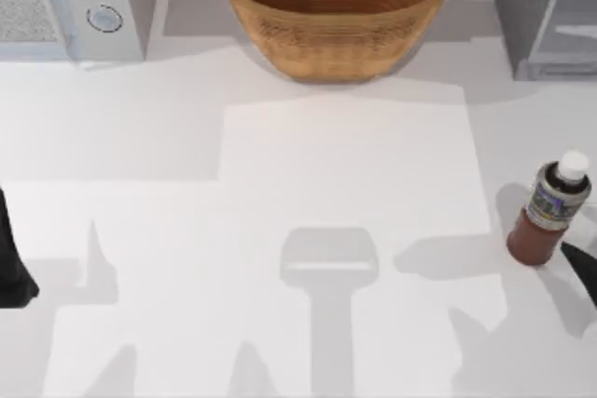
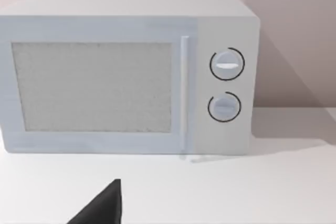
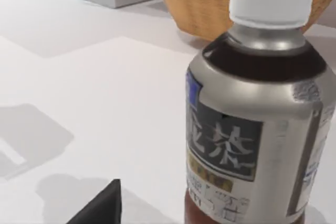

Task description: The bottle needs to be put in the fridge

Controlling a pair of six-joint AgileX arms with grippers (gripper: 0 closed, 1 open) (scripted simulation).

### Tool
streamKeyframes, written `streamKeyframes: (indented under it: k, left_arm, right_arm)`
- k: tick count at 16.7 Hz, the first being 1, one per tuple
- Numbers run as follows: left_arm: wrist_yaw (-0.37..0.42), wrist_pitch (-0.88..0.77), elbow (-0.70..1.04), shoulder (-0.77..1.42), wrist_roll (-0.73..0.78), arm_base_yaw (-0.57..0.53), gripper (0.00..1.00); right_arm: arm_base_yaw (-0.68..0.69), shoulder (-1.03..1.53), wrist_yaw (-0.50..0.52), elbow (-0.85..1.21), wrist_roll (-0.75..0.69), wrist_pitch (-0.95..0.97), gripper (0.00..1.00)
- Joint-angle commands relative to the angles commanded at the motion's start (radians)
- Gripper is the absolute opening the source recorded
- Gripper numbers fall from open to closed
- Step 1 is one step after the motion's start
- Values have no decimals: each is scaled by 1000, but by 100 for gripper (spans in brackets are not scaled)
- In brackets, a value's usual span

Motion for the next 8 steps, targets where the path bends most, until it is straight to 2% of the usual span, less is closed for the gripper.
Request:
streamKeyframes:
  k: [8]
  left_arm:
    - [0,0,0,0,0,0,100]
  right_arm:
    - [2,22,-10,3,-1,19,100]
